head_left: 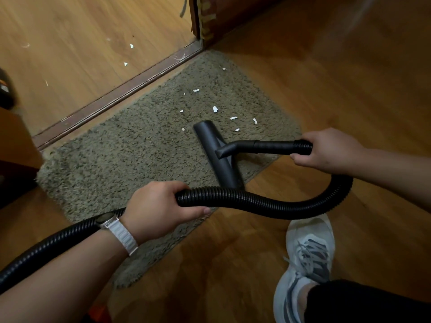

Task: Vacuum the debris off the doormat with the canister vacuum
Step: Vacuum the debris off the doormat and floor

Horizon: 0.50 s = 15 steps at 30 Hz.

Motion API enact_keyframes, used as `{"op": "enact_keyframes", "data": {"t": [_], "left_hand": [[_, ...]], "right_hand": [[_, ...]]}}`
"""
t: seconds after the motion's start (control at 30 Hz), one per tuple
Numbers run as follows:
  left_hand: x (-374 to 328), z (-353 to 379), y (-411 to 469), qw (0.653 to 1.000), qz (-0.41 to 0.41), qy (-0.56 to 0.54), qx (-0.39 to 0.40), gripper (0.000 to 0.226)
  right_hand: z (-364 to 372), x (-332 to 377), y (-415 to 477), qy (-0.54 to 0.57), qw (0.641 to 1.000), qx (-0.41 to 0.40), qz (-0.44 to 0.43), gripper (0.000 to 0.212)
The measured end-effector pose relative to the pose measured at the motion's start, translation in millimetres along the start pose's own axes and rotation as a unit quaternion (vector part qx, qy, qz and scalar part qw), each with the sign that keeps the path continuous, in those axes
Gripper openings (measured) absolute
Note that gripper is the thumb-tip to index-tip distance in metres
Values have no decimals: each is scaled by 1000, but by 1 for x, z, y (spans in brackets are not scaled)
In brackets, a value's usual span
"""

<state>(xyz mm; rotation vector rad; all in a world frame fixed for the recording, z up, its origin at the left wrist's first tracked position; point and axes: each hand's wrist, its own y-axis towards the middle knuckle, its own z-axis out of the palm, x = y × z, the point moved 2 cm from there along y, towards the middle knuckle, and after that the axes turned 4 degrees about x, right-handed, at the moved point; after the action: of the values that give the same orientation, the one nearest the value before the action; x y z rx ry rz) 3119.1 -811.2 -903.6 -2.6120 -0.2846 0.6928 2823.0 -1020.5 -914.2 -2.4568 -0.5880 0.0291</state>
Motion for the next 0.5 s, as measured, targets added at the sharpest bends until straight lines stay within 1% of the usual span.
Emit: {"op": "enact_keyframes", "data": {"t": [0.23,0.43,0.5], "left_hand": [[-20,-3,6,1000,-18,-1,0,73],[-34,-3,14,1000,-24,-1,-1,54],[-36,-2,17,1000,-28,-3,-1,53]], "right_hand": [[-5,-32,-2,42,995,-56,76,38],[-8,-60,-4,81,982,-79,153,47],[-7,-66,-4,90,980,-73,164,50]]}}
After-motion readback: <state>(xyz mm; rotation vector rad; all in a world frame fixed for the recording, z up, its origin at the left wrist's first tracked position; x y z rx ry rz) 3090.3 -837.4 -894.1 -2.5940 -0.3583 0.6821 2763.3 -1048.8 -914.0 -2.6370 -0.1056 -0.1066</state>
